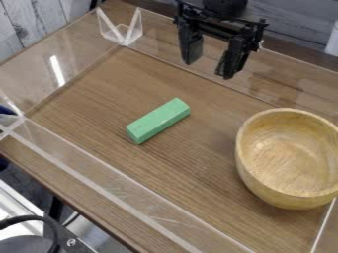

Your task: Put the green block in the brown bowl

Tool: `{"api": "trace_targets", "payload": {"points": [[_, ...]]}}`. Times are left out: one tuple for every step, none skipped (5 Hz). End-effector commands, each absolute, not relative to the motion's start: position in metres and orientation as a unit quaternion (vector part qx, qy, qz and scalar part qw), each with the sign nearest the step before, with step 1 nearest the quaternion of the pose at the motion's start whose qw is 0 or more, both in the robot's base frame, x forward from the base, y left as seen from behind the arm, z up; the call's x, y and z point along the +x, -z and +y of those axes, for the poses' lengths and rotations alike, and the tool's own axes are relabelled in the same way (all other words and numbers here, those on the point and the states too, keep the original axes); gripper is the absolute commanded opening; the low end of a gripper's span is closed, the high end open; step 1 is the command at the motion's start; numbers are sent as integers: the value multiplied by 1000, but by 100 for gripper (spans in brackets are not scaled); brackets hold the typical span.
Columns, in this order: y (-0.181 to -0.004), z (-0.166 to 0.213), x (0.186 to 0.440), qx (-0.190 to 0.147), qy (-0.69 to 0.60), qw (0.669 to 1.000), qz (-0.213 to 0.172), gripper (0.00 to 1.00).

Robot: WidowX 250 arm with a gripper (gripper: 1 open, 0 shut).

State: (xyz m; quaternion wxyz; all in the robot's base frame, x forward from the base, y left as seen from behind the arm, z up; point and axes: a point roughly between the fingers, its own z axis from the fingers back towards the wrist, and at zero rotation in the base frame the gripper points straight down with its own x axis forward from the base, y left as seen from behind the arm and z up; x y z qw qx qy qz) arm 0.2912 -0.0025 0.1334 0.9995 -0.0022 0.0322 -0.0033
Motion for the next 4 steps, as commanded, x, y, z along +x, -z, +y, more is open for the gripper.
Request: {"api": "trace_targets", "payload": {"points": [[-126,2,287,0,5,999,42,100],[-114,12,275,4,9,999,52,100],[-104,25,260,6,8,999,52,100],[-92,41,250,9,10,998,53,100]]}}
